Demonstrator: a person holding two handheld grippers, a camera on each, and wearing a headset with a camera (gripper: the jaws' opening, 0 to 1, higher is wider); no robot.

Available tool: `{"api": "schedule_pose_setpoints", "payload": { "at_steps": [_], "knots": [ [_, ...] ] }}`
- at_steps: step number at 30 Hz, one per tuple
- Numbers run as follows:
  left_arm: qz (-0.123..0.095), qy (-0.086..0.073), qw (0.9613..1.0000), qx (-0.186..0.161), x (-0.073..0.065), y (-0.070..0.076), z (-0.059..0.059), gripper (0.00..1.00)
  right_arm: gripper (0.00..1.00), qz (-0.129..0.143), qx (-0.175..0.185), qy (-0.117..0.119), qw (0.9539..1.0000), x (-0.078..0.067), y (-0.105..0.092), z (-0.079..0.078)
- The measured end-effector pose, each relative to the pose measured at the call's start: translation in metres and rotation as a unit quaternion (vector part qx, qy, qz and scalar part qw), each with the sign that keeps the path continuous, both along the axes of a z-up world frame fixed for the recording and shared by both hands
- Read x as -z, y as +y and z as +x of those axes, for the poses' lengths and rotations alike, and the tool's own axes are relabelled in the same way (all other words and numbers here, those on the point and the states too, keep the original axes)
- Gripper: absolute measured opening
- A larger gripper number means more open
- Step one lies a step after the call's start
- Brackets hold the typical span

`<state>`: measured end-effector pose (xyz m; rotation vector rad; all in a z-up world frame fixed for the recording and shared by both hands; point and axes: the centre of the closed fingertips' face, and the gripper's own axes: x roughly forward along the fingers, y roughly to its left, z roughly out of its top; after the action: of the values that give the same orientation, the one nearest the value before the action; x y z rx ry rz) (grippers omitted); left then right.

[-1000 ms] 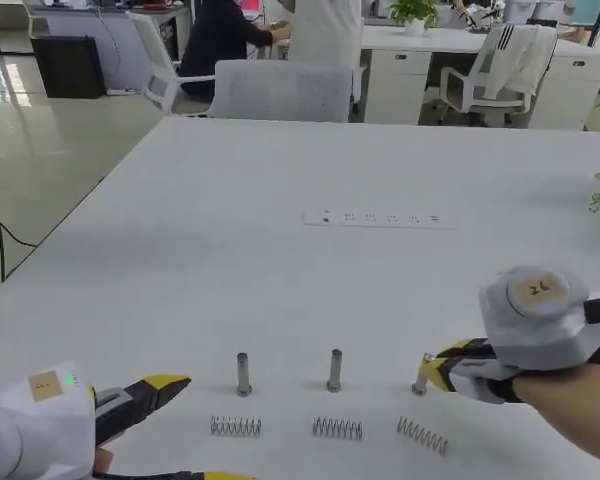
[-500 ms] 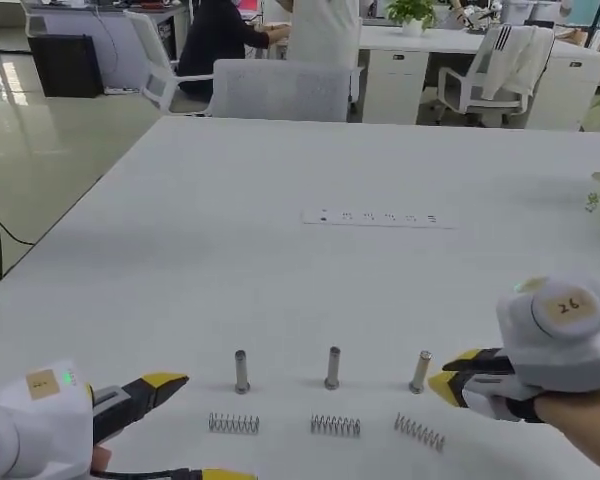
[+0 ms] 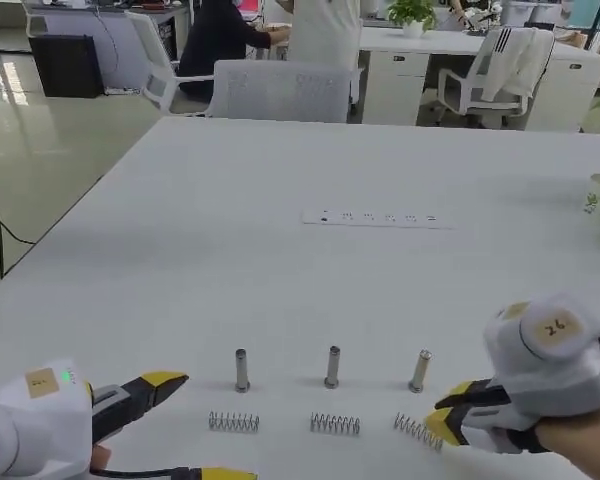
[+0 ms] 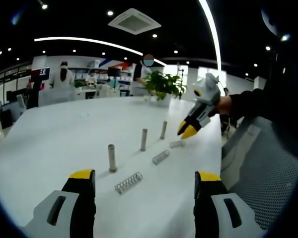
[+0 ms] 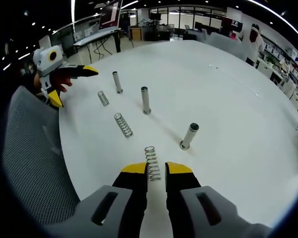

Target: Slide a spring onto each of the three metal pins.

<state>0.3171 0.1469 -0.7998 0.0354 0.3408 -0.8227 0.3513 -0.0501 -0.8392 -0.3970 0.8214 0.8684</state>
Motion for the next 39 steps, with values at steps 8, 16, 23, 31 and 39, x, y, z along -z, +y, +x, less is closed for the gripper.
{"api": "schedule_pose_setpoints", "payload": {
  "at_steps": [8,16,23,31,39],
  "knots": [
    [-0.001,0.002,1.0,0.001,0.002,-0.001,-0.001,0.78,0.1,-0.03,-0.02,0.014,0.9993,0.015,-0.004,-0.007],
    [-0.003,0.003,1.0,0.003,0.001,-0.002,-0.001,0.78,0.1,-0.052,-0.033,0.019,0.9979,0.023,-0.005,-0.009],
    [-0.003,0.003,1.0,0.003,0.001,-0.003,-0.001,0.77,0.09,-0.062,-0.04,0.019,0.9971,0.025,-0.008,-0.007],
    [-0.005,0.003,0.9999,0.012,-0.001,-0.006,-0.003,0.76,0.08,-0.06,-0.037,0.028,0.9971,0.026,-0.006,-0.008],
    [-0.007,0.003,0.9996,0.028,-0.003,-0.013,-0.007,0.73,0.07,-0.044,-0.034,0.024,0.9982,0.014,0.001,-0.012]
  ]
}}
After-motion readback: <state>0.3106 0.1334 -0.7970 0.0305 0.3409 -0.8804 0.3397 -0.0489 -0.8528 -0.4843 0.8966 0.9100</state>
